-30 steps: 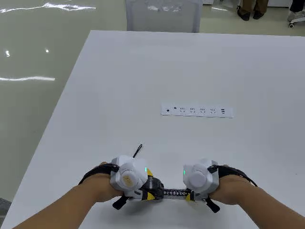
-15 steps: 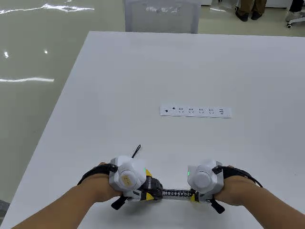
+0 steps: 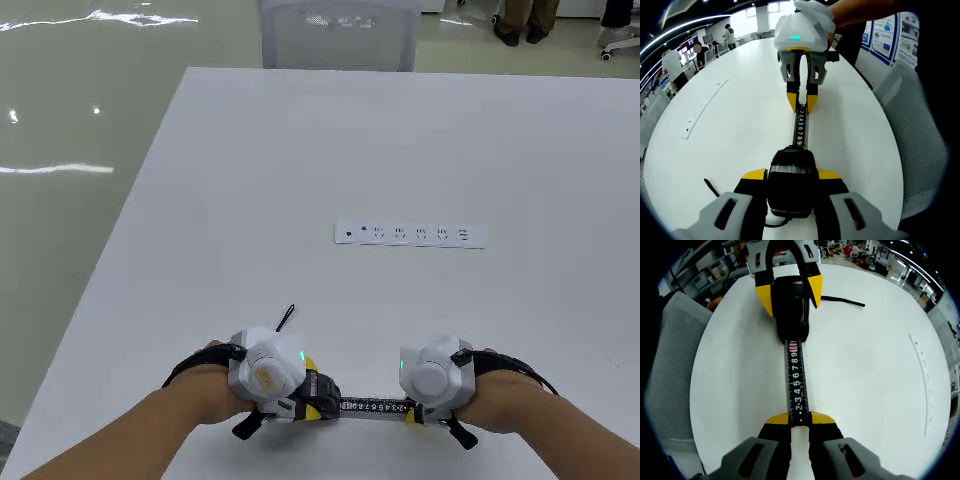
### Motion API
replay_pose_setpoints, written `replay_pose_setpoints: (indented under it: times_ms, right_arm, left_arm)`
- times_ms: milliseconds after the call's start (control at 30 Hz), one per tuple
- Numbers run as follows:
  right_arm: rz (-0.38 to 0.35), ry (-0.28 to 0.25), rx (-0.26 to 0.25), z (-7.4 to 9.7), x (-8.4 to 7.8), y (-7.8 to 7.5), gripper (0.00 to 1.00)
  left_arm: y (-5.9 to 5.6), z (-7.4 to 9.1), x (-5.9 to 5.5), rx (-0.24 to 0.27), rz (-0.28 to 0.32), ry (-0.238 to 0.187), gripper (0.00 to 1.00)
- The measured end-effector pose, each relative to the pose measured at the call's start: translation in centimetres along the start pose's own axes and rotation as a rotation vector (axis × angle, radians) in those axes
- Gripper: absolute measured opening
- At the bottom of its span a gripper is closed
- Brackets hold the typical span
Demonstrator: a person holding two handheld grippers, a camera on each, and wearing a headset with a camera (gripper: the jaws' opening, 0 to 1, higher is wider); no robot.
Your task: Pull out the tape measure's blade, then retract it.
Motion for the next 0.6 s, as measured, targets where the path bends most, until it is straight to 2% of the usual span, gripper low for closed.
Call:
replay_pose_setpoints:
  times_ms: [133, 600]
  right_arm:
    - [-0.003, 0.005, 0.003, -0.20, -0.18, -0.22, 0.11]
    - [0.003, 0.022, 0.005, 0.17, -0.66, -0.29, 0.10]
  left_arm:
    - [-0.14, 0.10, 0.15, 0.002, -0.016, 0.010, 0.30]
    - [0.04, -0.03, -0.16, -0.001, -0.008, 0.005, 0.30]
Point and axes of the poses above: the centre of the closed fingertips' face, and the gripper's own axes: z roughly backward along the fingers, y roughly to its left, x roughly out of its top, the point moved 4 cm from there along z, roughly backward along the fingers, and after that the axes turned 7 degrees about y, right-handed, at the moved point
